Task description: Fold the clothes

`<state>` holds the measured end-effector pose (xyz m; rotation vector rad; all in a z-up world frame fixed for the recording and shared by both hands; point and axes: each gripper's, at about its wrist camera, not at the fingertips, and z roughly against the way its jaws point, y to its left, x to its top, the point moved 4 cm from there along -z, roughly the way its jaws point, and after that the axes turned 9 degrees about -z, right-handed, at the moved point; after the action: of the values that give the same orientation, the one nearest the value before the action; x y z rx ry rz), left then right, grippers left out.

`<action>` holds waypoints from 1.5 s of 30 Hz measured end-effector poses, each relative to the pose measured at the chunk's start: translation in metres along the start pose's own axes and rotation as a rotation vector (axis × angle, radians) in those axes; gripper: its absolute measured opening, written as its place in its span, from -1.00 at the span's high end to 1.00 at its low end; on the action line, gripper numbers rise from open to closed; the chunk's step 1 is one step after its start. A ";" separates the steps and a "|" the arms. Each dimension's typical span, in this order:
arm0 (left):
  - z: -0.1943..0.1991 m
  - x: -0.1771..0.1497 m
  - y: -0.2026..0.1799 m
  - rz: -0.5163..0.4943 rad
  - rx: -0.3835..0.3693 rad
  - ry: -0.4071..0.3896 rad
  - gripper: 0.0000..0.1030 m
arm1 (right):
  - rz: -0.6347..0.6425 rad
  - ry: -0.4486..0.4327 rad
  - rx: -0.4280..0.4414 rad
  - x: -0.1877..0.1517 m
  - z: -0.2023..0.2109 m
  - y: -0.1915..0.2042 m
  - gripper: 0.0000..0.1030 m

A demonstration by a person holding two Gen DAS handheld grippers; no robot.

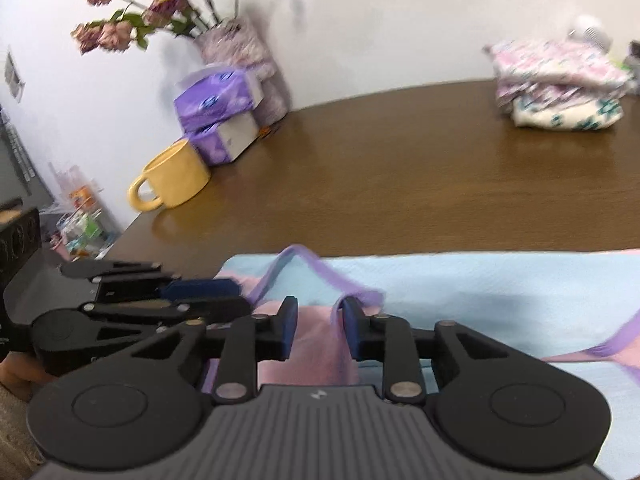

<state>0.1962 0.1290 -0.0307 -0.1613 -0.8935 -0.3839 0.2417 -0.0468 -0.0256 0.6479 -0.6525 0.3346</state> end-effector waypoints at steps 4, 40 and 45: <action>0.000 0.000 0.000 -0.001 -0.001 0.000 0.63 | 0.049 0.014 0.005 -0.007 -0.009 0.011 0.50; 0.001 -0.001 -0.001 -0.006 -0.007 0.001 0.52 | -0.044 -0.032 0.006 -0.011 0.035 -0.006 0.83; 0.023 -0.003 0.010 0.092 0.017 -0.041 0.51 | -0.065 0.009 -0.007 -0.018 0.021 -0.012 0.82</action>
<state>0.1817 0.1462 -0.0191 -0.1943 -0.9258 -0.2882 0.2241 -0.0708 -0.0304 0.6591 -0.6227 0.2746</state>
